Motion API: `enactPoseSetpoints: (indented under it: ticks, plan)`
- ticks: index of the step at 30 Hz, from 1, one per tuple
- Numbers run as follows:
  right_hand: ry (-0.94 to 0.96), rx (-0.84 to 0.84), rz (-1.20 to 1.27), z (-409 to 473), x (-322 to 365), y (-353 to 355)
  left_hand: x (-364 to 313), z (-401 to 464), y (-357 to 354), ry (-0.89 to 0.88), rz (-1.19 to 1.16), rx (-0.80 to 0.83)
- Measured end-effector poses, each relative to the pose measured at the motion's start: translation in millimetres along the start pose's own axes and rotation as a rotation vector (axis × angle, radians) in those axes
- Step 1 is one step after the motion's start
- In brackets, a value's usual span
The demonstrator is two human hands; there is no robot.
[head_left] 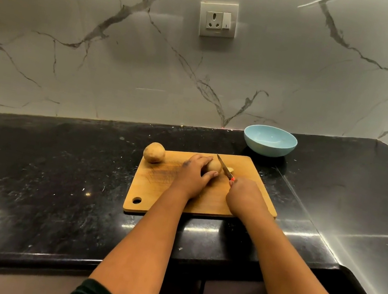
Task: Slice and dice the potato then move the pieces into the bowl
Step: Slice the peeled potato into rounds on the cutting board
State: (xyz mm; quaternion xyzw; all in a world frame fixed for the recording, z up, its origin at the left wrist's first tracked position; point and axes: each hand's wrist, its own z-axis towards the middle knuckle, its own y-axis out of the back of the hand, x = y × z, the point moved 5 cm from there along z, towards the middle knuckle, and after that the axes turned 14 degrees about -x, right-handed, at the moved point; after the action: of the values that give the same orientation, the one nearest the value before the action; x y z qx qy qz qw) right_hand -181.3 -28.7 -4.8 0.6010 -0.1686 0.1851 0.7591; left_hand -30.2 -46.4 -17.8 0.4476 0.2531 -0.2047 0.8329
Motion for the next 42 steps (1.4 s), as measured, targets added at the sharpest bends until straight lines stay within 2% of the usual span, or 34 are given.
enactPoseSetpoints:
  ticks: [9, 16, 19, 23, 28, 34, 42]
  plan:
    - [-0.048, -0.035, 0.138, -2.1, 0.2, -2.7, -0.3, 0.8, 0.4, -0.003, 0.005, -0.002]
    - [-0.040, -0.038, 0.124, -3.6, 0.8, -3.7, -1.4, 2.1, -0.2, -0.001, 0.029, 0.001]
    - [-0.042, -0.031, 0.045, -4.4, 5.0, -5.7, -1.1, 1.4, -1.6, -0.012, 0.027, -0.004]
    - [-0.064, 0.047, 0.056, 2.2, 17.4, -0.9, -1.2, 1.5, -0.3, -0.038, 0.000, -0.014]
    - [-0.030, -0.067, 0.129, 4.1, 3.9, -0.3, 0.9, 2.8, -1.6, -0.021, -0.032, -0.016]
    - [0.038, -0.039, 0.119, 3.0, 6.0, -6.1, 0.5, 3.4, -1.8, -0.006, -0.024, -0.020]
    - [0.011, -0.035, 0.105, 5.9, 6.8, -7.6, 1.6, 4.0, -3.4, 0.002, -0.030, -0.012]
